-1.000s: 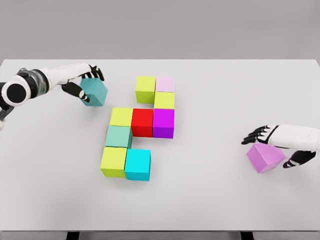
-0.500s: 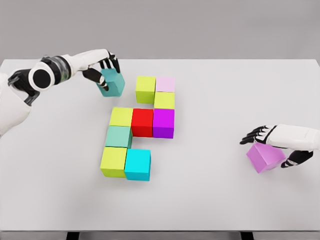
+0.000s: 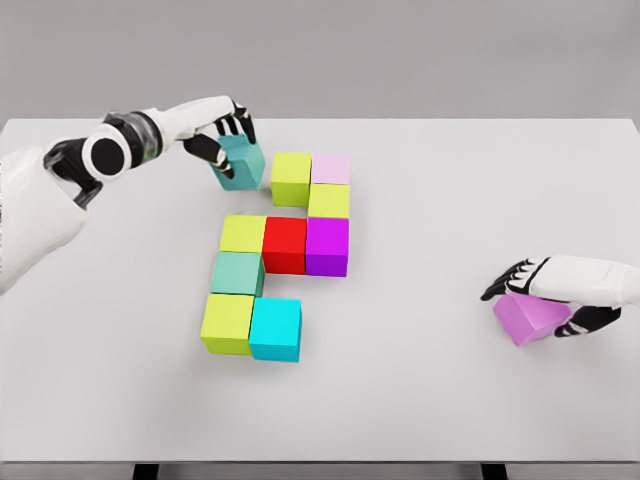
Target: Assemble the squares on the desktop into the number 2
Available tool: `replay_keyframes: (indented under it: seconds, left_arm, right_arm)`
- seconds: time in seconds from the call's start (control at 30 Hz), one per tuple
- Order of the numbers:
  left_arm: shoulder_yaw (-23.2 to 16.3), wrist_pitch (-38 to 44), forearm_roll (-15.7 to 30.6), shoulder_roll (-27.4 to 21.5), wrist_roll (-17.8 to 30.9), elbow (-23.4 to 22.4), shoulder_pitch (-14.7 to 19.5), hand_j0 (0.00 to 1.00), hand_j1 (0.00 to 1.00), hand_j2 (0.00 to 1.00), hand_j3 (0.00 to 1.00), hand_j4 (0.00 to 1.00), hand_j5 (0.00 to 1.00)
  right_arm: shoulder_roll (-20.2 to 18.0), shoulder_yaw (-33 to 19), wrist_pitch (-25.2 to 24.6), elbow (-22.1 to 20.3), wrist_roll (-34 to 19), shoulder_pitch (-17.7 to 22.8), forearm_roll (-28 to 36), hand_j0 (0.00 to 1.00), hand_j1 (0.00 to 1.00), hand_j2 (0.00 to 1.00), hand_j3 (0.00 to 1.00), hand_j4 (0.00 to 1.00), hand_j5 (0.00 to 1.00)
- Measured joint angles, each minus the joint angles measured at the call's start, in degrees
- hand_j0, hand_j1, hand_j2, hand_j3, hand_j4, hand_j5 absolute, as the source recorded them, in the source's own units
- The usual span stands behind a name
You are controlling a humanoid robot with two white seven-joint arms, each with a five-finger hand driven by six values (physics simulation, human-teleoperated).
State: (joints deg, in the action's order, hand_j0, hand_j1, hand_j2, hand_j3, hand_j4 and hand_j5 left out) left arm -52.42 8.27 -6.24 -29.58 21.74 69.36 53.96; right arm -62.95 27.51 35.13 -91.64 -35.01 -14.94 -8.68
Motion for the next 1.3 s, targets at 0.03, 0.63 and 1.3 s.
replay_keyframes:
  seconds: [0.03,0.63,1.3]
  left_arm:
    - [0.00,-0.04,-0.11,0.14,-0.02,0.01,0.00,0.43,0.43,0.43,0.43,0.43,0.43]
    - [-0.04,-0.47,-0.21,0.64,-0.08,0.46,-0.35,0.77,0.77,0.77,0.77,0.77,0.77]
    - [-1.15,-1.78,-0.03,0.33,0.02,1.76,-0.35,0.96,0.96,0.96,0.96,0.96,0.96]
  right_arm:
    - [0.00,-0.01,-0.05,0.04,0.02,0.00,0.09,0.70,0.70,0.70,0.70,0.70,0.70]
    - [2.17,-0.02,0.00,0.09,0.00,-5.01,-0.25,0.59,0.59,0.59,0.59,0.59,0.59]
    - [10.05,4.83,0.02,-1.44,-0.01,-10.81,-1.31,0.49,0.49,0.49,0.49,0.49,0.49]
